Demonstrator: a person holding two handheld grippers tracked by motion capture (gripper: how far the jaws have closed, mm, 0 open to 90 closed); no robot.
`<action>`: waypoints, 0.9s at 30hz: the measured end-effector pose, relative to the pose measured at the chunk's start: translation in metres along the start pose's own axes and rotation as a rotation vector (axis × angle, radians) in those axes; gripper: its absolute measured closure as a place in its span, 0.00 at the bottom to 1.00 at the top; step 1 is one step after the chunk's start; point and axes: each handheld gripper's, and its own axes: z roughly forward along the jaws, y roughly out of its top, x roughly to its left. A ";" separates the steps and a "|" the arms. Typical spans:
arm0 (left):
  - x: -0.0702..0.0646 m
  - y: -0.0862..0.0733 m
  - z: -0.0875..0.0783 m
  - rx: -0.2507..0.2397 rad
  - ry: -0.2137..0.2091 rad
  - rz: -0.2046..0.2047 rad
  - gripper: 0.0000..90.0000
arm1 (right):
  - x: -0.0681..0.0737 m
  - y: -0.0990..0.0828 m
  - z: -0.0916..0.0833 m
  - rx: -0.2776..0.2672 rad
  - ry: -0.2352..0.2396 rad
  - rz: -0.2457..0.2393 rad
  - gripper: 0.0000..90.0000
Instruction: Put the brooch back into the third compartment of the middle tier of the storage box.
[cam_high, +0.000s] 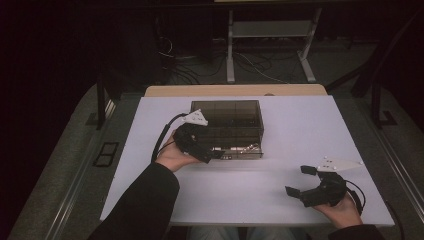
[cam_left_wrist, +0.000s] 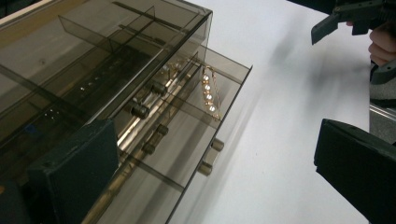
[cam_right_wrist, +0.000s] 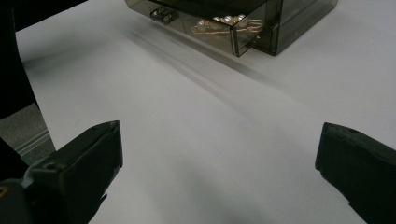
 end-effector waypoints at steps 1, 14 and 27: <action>0.000 -0.001 -0.001 0.001 0.001 0.000 0.00 | 0.000 0.000 0.000 0.003 0.001 0.005 0.00; -0.002 -0.019 -0.012 -0.006 0.030 -0.013 0.00 | 0.000 0.000 0.001 0.003 0.003 -0.001 0.00; -0.004 -0.038 -0.019 -0.014 0.053 -0.029 0.00 | 0.000 0.000 0.001 0.003 0.001 0.002 0.00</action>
